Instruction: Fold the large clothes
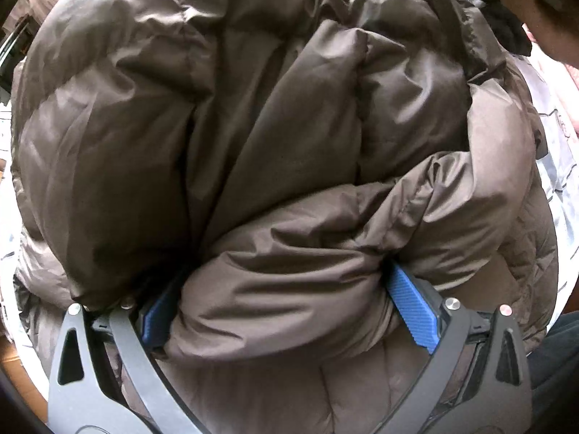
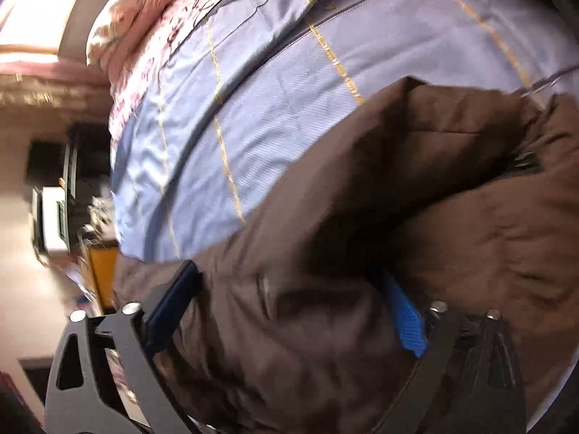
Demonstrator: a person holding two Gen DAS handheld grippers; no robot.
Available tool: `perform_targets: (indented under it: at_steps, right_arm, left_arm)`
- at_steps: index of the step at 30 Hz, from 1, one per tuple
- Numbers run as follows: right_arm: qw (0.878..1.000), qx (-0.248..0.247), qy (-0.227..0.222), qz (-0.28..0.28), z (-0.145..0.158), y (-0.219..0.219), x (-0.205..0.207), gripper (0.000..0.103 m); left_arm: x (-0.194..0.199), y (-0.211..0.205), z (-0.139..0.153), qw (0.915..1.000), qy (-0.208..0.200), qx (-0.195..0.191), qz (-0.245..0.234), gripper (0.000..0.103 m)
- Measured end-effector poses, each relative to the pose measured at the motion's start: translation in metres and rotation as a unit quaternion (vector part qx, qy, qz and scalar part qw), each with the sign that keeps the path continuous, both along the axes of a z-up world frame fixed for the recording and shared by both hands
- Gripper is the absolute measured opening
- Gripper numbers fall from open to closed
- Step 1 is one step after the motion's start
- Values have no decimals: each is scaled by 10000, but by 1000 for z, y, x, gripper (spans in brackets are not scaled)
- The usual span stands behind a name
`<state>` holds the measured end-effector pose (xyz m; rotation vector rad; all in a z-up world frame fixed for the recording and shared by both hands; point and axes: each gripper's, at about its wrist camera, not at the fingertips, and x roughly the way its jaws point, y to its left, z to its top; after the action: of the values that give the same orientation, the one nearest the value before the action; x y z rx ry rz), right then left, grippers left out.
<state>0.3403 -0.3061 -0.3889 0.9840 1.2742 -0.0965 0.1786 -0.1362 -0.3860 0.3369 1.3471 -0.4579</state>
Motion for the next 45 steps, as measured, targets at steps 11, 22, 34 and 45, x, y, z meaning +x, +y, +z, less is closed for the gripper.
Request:
perform_targets:
  at_steps: [11, 22, 34, 45]
  right_arm:
    - [9730, 35, -2143, 851, 120, 49, -4, 15]
    - [9283, -464, -3194, 1845, 164, 68, -98, 15]
    - [8846, -1210, -3482, 2855, 165, 103, -198, 15]
    - [8989, -1075, -3207, 2787, 153, 98, -220, 15]
  left_arm:
    - [40, 26, -8, 9957, -78, -441, 814, 101]
    - [31, 43, 2, 9974, -247, -419, 528, 101]
    - [-113, 99, -7, 9899, 1345, -435, -66, 101]
    - [-148, 180, 88, 9570, -67, -2535, 1410, 101]
